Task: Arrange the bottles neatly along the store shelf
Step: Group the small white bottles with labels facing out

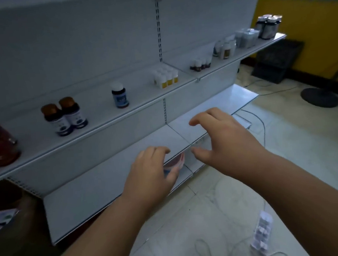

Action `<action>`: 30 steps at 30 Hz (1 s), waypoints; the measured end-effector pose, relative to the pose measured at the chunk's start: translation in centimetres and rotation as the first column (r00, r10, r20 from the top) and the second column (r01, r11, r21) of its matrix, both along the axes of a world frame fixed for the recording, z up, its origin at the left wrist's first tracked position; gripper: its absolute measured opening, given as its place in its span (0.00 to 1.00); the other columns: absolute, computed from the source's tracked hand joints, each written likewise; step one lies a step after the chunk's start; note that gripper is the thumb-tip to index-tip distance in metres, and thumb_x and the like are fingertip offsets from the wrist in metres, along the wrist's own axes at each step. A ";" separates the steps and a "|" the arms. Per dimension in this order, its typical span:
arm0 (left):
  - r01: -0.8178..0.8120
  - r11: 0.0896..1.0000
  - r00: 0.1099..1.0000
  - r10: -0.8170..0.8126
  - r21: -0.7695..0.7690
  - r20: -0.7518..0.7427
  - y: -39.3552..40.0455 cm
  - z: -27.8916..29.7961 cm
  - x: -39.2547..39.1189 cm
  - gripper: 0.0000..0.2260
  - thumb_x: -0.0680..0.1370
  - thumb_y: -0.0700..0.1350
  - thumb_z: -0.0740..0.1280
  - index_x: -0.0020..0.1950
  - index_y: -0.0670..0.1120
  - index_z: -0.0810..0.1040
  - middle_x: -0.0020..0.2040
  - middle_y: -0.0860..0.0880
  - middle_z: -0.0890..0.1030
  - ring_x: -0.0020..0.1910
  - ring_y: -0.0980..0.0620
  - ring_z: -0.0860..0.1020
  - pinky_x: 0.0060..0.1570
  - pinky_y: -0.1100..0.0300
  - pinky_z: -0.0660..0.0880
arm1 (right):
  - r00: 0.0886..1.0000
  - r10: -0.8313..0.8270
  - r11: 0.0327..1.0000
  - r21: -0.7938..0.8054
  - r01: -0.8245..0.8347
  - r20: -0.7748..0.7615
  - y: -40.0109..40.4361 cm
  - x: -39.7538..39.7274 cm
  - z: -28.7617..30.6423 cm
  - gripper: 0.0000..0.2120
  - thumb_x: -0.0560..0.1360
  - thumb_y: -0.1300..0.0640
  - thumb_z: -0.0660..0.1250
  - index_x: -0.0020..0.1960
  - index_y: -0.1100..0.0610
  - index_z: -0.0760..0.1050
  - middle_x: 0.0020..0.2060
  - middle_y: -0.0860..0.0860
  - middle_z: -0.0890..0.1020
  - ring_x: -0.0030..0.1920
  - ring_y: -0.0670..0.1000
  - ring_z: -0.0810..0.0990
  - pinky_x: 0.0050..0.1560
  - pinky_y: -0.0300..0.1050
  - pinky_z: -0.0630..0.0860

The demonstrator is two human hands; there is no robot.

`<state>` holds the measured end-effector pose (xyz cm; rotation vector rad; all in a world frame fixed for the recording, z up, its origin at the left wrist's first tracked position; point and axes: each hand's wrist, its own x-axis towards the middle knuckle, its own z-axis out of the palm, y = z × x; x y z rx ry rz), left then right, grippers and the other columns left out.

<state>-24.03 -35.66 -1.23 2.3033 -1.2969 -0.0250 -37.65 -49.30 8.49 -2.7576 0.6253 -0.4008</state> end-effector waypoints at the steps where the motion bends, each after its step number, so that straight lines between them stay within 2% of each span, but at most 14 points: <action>1: -0.006 1.000 1.000 0.006 0.000 0.007 -1.4 0.1 0.7 0.22 0.77 0.59 0.65 0.68 0.52 0.71 0.62 0.54 0.74 0.63 0.51 0.70 0.61 0.56 0.68 | 1.000 0.009 1.000 -0.001 -0.009 0.016 -1.4 0.8 0.0 0.24 0.72 0.47 0.70 0.66 0.46 0.68 0.60 0.45 0.70 0.60 0.47 0.69 0.54 0.40 0.67; 6: -0.010 0.999 1.000 0.010 0.037 0.017 -8.7 0.0 5.7 0.24 0.78 0.61 0.63 0.71 0.53 0.68 0.65 0.55 0.71 0.65 0.53 0.67 0.64 0.56 0.66 | 0.996 0.020 1.000 0.018 -0.022 0.089 -8.8 6.3 -0.3 0.23 0.72 0.47 0.70 0.65 0.46 0.69 0.60 0.44 0.71 0.61 0.46 0.68 0.55 0.39 0.66; 12: -0.056 0.995 0.998 0.054 0.078 0.031 -18.4 -0.1 12.0 0.25 0.78 0.60 0.63 0.72 0.50 0.66 0.67 0.51 0.70 0.67 0.49 0.66 0.67 0.52 0.65 | 0.998 0.033 0.999 0.027 -0.034 0.056 -16.8 12.3 0.0 0.22 0.72 0.47 0.70 0.64 0.47 0.70 0.58 0.44 0.71 0.61 0.47 0.69 0.55 0.40 0.67; 18: -0.240 0.968 0.966 0.232 0.072 0.114 -22.7 -0.9 17.7 0.25 0.74 0.59 0.68 0.65 0.46 0.74 0.61 0.45 0.76 0.59 0.43 0.73 0.59 0.49 0.70 | 0.995 0.090 0.995 0.026 -0.091 0.049 -23.2 17.6 -1.4 0.20 0.73 0.47 0.69 0.63 0.48 0.72 0.57 0.46 0.74 0.60 0.48 0.70 0.57 0.39 0.66; 22: -0.359 0.925 0.932 0.349 0.125 0.099 -23.9 -2.1 20.0 0.27 0.74 0.60 0.67 0.67 0.44 0.73 0.64 0.43 0.75 0.61 0.41 0.72 0.60 0.49 0.70 | 0.974 0.219 0.973 0.059 -0.223 0.064 -26.8 22.1 -3.2 0.19 0.73 0.47 0.70 0.61 0.50 0.74 0.54 0.48 0.76 0.57 0.49 0.72 0.58 0.41 0.69; 24: -0.409 0.898 0.911 0.392 0.163 0.126 -24.4 -2.4 20.4 0.28 0.75 0.61 0.65 0.68 0.44 0.71 0.66 0.43 0.73 0.63 0.41 0.71 0.62 0.49 0.69 | 0.949 0.314 0.947 0.063 -0.316 0.041 -28.4 24.5 -3.8 0.20 0.72 0.47 0.71 0.62 0.52 0.75 0.54 0.49 0.77 0.56 0.50 0.74 0.57 0.44 0.71; 27: -0.471 0.856 0.880 0.439 0.213 0.180 -25.8 -2.8 20.5 0.33 0.76 0.65 0.55 0.71 0.42 0.70 0.69 0.41 0.73 0.66 0.39 0.72 0.65 0.47 0.69 | 0.901 0.433 0.901 -0.004 -0.433 0.003 -30.5 27.9 -4.3 0.20 0.73 0.47 0.69 0.62 0.54 0.76 0.53 0.52 0.78 0.55 0.54 0.74 0.55 0.48 0.72; 29: -0.488 0.837 0.872 0.453 0.249 0.185 -26.9 -3.2 20.6 0.41 0.75 0.71 0.48 0.76 0.42 0.65 0.76 0.40 0.66 0.73 0.39 0.65 0.72 0.45 0.61 | 0.874 0.485 0.871 -0.085 -0.484 -0.004 -31.5 29.9 -4.7 0.20 0.73 0.47 0.68 0.61 0.55 0.77 0.54 0.53 0.79 0.55 0.57 0.74 0.54 0.49 0.72; 30: -0.484 0.826 0.875 0.452 0.289 0.173 -27.4 -3.4 20.5 0.45 0.74 0.74 0.42 0.79 0.43 0.58 0.79 0.41 0.59 0.77 0.40 0.59 0.75 0.46 0.54 | 0.860 0.509 0.854 -0.117 -0.507 -0.011 -31.9 30.7 -5.0 0.20 0.72 0.47 0.68 0.61 0.55 0.77 0.55 0.53 0.79 0.56 0.57 0.74 0.55 0.50 0.72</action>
